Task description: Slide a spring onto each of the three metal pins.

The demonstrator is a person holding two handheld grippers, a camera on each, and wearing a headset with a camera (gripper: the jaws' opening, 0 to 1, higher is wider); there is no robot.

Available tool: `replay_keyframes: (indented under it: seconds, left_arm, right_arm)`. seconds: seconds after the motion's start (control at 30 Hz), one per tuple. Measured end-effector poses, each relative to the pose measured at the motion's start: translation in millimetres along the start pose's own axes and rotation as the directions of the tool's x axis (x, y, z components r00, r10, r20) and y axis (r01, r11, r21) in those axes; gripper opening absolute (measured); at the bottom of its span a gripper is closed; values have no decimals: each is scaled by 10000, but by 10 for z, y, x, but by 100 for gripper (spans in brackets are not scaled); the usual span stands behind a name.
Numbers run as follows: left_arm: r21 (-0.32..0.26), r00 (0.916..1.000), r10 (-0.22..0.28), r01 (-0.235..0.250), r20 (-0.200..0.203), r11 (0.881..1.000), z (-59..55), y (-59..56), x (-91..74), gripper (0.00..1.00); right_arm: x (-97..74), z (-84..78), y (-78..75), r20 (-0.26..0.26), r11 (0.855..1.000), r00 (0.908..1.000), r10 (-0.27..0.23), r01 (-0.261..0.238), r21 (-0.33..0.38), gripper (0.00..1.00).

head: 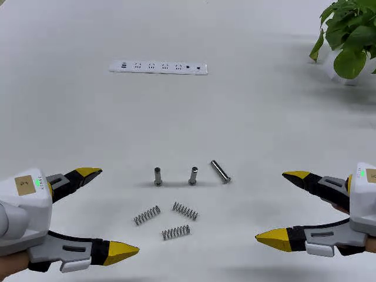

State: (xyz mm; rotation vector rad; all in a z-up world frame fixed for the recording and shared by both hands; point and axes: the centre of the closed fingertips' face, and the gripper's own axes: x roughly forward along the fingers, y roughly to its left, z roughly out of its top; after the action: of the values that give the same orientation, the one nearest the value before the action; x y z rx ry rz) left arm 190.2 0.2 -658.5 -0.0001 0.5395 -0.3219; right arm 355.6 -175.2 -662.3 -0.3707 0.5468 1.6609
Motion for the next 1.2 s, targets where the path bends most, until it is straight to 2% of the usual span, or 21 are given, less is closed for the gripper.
replay_keyframes:
  seconds: [0.2, 0.27, 0.43, 0.6, 0.67, 0.73, 0.87, 0.9, 0.93, 1.03, 1.2]
  left_arm:
    - [8, 10000, -44, 44, 16, 10000, -2, 4, 7, 100]
    - [2, 10000, -51, 51, -3, 10000, 6, -7, 15, 100]
    - [-40, 10000, -50, 50, 67, 10000, 24, -7, 21, 100]
    - [-78, 9999, -49, 50, 100, 10000, 32, -12, 27, 100]
    - [-91, 9999, -47, 48, 113, 9999, 31, -8, 30, 100]
    - [-116, 9999, -33, 35, 141, 9999, 35, -3, 33, 100]
    - [-146, 9998, -15, 18, 184, 9999, 46, -3, 45, 100]
    - [-154, 9998, -7, 10, 184, 9999, 41, 4, 48, 100]
    - [-155, 9998, -4, 7, 184, 9999, 36, 9, 50, 100]
    - [-185, 9998, -8, 12, 212, 9998, 26, 25, 56, 100]
    - [-179, 9998, -1, 4, 201, 9998, 28, 31, 68, 100]
  right_arm:
    - [21, 75, 38, -52, 10000, 10000, 19, -19, -16, 90]
    - [43, 67, -4, -72, 10000, 10000, 38, -39, -65, 90]
    - [89, 141, 12, -163, 9999, 9998, 94, -96, -93, 89]
    - [169, 152, -122, -291, 9999, 9995, 88, -90, -69, 87]
    - [197, 226, -99, -300, 9999, 9995, 63, -68, -157, 86]
    - [255, 208, -191, -394, 9999, 9992, 64, -68, -118, 86]
    - [354, 270, -276, -512, 9997, 9987, -1, -11, -236, 83]
    - [386, 271, -313, -719, 9997, 9974, -105, 89, -221, 82]
    - [400, 254, -336, -996, 9996, 9948, -191, 171, -214, 80]
    - [475, 344, -350, -907, 9997, 9957, -174, 160, -167, 75]
    - [612, 416, -459, -1106, 9988, 9930, -403, 431, 232, 67]
